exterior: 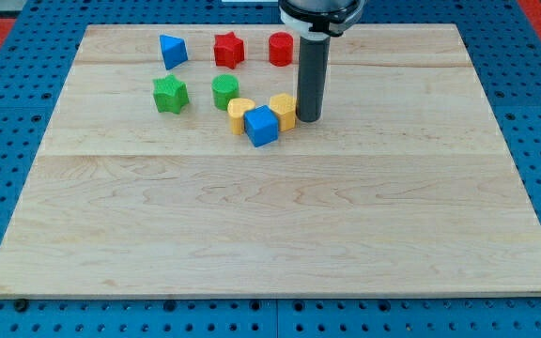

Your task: Push the green star slightly down

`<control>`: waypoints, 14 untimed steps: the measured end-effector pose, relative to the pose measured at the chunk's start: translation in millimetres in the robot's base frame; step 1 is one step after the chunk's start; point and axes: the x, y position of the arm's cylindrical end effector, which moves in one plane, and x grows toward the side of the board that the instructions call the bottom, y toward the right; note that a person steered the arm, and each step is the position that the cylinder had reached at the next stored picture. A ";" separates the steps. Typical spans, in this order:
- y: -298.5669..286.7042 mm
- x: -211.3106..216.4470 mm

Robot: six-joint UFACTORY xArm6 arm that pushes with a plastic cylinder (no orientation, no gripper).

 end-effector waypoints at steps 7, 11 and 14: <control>-167.9 -83.4; -222.2 -77.0; -199.5 -15.9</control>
